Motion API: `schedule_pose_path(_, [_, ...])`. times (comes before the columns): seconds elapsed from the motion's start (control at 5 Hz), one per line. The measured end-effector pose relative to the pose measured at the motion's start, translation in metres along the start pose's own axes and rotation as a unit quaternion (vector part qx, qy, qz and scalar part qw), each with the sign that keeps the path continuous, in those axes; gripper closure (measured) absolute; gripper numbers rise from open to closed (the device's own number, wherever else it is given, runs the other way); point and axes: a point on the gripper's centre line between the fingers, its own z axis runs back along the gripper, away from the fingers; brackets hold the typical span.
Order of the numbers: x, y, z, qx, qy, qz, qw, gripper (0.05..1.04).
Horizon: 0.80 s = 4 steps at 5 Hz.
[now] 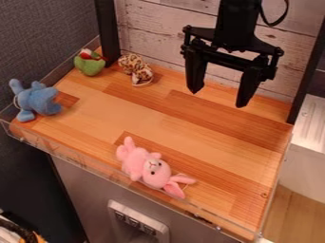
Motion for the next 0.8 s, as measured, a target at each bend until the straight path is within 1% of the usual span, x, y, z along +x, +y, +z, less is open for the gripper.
schedule_pose_path(0.2, [0.012, 0.02, -0.005, 0.001, 0.012, -0.05, 0.9987, 0.082])
schedule_pose_path(0.4, [0.041, 0.051, 0.001, -0.002, 0.013, -0.103, 0.9946, 0.082])
schedule_pose_path(0.6, [0.074, 0.093, 0.007, -0.003, 0.013, -0.146, 0.9891, 0.082])
schedule_pose_path(0.8, [0.095, 0.14, 0.01, -0.006, 0.013, -0.146, 0.9892, 0.084])
